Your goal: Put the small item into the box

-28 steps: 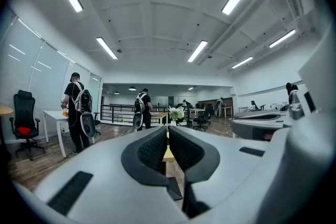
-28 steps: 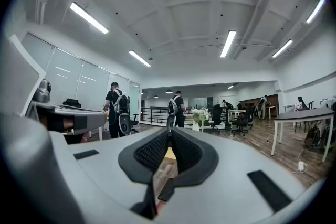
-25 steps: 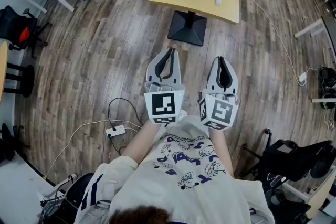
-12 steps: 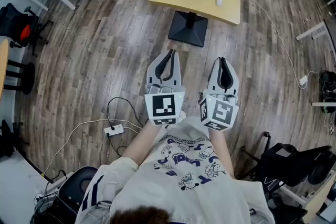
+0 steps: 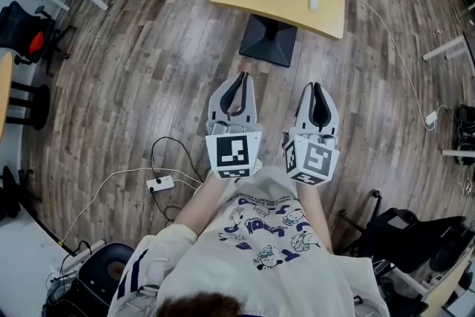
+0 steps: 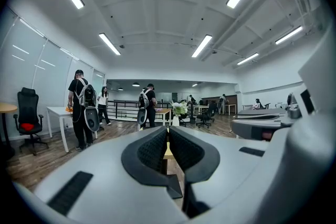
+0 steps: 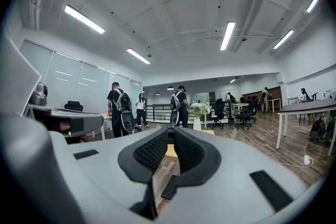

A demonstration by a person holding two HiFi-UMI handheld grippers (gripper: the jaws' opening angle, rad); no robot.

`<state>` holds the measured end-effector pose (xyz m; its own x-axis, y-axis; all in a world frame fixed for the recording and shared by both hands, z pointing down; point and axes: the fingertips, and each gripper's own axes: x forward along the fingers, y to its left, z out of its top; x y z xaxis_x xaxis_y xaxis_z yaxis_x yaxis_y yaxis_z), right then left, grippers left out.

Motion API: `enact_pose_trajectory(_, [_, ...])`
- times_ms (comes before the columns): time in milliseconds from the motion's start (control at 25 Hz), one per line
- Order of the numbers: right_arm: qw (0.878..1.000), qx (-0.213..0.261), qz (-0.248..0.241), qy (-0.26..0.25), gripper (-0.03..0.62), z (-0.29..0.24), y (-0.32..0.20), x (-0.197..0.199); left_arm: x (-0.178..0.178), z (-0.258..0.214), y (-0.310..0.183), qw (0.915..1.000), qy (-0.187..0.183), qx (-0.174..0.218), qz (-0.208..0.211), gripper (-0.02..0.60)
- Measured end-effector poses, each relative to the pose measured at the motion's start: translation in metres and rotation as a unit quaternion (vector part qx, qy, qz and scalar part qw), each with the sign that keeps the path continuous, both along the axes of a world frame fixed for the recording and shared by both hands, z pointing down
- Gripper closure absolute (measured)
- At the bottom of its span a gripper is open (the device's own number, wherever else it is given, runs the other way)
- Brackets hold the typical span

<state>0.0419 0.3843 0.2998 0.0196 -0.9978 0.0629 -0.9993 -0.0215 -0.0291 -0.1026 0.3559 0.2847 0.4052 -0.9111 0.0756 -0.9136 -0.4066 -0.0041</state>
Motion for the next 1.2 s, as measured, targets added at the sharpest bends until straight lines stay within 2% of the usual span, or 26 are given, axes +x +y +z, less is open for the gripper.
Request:
enact_pose_trajectory(400, [1.000,-0.012,0.003,-0.006,0.549,0.011,-0.082,0.016,0.011,0.008,-0.084,1.0000,0.004,-0.006,0.000,0.557])
enact_pose_trajectory(920, [0.999,-0.025,0.036,-0.016,0.549,0.009,-0.210,0.039,0.032,0.000,-0.222,0.9994,0.006,-0.008,0.034,0.557])
enact_pose_trajectory(1200, [0.998,-0.031,0.048,-0.015,0.549,0.014,-0.263,0.051,0.041,0.003,-0.278,0.9990,0.005,-0.011,0.044,0.557])
